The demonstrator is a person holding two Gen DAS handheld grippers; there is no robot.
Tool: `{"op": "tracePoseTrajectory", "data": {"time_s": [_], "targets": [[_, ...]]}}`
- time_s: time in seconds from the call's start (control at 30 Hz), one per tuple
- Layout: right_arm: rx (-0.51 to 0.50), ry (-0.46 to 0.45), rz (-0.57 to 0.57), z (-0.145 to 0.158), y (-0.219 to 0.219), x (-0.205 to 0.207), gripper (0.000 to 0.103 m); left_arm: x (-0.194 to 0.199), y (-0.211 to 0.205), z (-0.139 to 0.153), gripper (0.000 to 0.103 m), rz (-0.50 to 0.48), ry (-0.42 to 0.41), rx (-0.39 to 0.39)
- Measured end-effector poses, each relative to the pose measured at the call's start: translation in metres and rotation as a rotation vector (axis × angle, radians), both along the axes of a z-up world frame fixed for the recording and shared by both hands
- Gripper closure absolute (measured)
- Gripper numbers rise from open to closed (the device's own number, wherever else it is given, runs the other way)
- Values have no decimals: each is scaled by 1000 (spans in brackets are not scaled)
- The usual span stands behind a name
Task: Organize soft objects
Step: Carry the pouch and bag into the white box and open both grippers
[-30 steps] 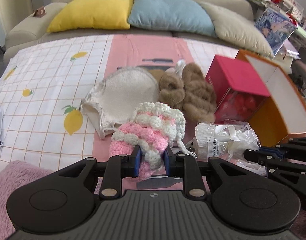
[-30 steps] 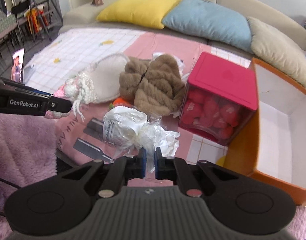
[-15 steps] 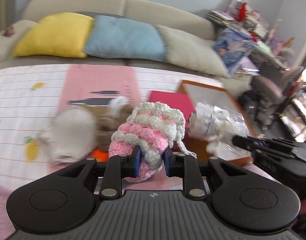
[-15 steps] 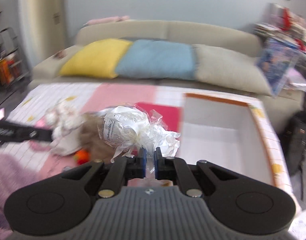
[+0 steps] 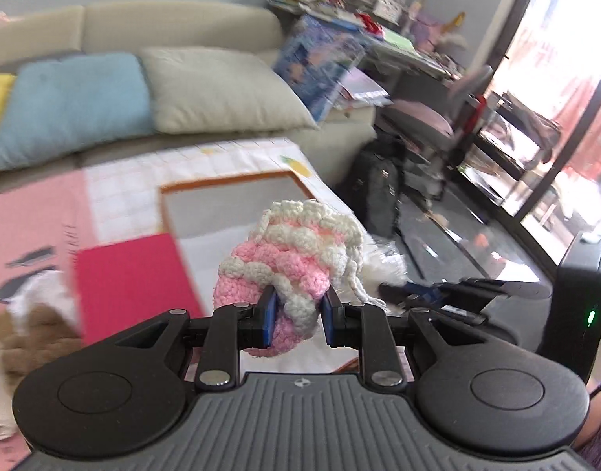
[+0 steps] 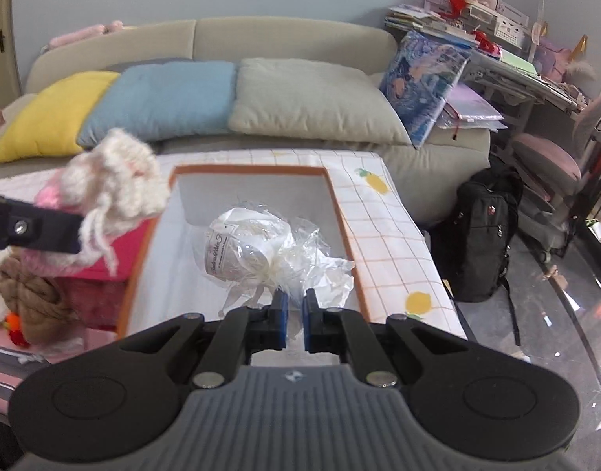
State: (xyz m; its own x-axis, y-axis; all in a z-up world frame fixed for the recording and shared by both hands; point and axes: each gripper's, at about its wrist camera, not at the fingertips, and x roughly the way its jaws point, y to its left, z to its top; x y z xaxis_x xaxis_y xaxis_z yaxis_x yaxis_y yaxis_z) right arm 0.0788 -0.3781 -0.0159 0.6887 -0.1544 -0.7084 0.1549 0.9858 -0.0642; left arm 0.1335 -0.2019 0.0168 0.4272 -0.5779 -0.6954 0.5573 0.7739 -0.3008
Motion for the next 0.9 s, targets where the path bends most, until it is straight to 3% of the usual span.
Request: {"op": "tracePoseTrajectory", "data": {"time_s": [0.13,0.27,0.7,0.9], "targets": [[-16,49,4,-16,-7,8,98,14,-16,-22,77,8,99,-5],[-26,81,12,-28,-9,14,98,24,-24,-38,77,7,143,42],[-43,155,40,-58,1,25,96,36,-45,-77,75,-3,226,176],[-55,164,59,-61,2,27,92,35,-45,-84,70,2,222,203]]}}
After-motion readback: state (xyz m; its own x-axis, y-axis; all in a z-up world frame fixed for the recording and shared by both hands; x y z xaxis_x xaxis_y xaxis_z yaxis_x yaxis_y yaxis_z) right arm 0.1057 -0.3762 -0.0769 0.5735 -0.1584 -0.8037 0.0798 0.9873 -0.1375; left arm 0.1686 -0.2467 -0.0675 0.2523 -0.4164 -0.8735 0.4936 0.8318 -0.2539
